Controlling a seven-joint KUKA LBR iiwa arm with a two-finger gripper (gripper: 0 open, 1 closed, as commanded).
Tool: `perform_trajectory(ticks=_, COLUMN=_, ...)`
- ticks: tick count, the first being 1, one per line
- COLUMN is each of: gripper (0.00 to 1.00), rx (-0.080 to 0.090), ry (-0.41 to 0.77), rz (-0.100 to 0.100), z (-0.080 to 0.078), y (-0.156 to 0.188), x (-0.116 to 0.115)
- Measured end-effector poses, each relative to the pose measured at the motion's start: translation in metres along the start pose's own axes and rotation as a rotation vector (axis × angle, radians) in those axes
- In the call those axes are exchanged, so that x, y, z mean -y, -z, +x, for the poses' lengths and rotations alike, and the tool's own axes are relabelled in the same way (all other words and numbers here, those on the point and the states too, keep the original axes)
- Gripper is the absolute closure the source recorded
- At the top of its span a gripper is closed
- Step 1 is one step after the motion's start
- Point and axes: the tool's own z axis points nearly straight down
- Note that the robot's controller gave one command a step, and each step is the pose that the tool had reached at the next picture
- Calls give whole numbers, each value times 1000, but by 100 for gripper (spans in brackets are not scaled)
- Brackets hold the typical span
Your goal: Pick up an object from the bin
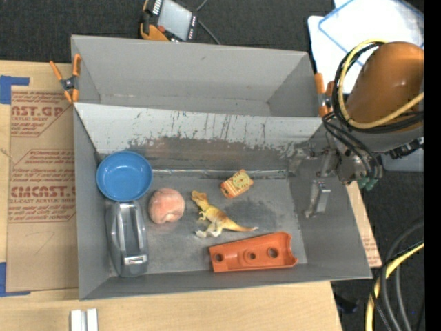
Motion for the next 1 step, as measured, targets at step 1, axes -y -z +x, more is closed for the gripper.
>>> perform_trajectory(ticks=1, gripper=0, rx=9, ry=2, rz=1, z=-2, y=4, x=-1)
